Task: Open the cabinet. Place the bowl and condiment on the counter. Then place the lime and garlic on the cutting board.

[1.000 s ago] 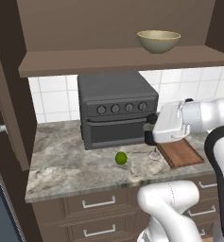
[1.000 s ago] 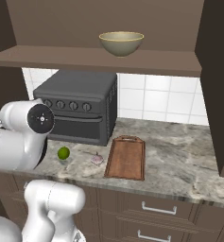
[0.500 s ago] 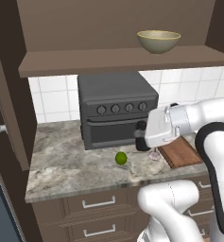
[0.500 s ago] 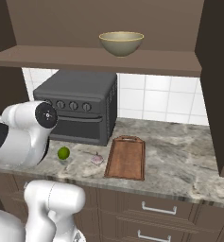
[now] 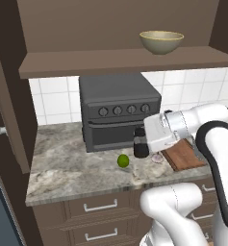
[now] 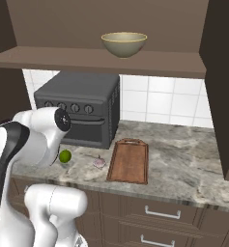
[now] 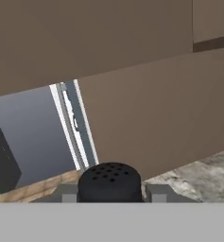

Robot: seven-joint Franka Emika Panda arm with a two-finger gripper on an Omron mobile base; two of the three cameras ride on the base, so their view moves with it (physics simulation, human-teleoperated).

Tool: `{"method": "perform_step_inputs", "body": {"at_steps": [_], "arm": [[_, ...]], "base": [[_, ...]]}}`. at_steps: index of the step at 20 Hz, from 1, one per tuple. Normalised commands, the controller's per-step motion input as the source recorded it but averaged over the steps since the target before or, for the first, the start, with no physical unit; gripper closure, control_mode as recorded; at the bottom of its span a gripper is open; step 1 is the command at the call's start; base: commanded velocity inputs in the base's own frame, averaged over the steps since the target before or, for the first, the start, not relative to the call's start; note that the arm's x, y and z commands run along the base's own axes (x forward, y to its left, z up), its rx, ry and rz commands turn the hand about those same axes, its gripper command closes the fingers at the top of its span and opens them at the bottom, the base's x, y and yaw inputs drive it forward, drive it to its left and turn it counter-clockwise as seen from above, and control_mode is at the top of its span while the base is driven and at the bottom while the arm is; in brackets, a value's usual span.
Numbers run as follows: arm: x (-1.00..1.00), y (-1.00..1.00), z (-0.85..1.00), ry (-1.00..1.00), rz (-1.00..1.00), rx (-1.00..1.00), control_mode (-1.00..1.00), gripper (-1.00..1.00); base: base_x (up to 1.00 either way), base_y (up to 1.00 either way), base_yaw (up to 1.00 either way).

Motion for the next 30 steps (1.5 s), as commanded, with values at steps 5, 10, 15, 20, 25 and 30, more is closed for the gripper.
{"method": "perform_step_inputs", "body": {"at_steps": [5,10,15,20,25,30], "arm": [[-0.27,0.18,-0.45,-0.07,0.01,0.18,-1.00,1.00],[-0.67,0.08,-0.26,-0.19,-0.04,0.13,-1.00,1.00],[-0.42,0.18,-0.24,-0.16,-0.17,0.13,-1.00,1.00],[-0.22,0.40,-0.28,-0.10,-0.30,0.12,-1.00,1.00],[-0.07,0.11,-0.09,0.01,-0.07,0.09,-1.00,1.00],[-0.33,-0.01,-0.57,0.01,0.00,0.00,-1.00,1.00]], "base": [[0.00,0.00,0.00],[0.00,0.00,0.00],[0.00,0.00,0.00],[0.00,0.00,0.00],[0.00,0.00,0.00],[0.00,0.00,0.00]]}}
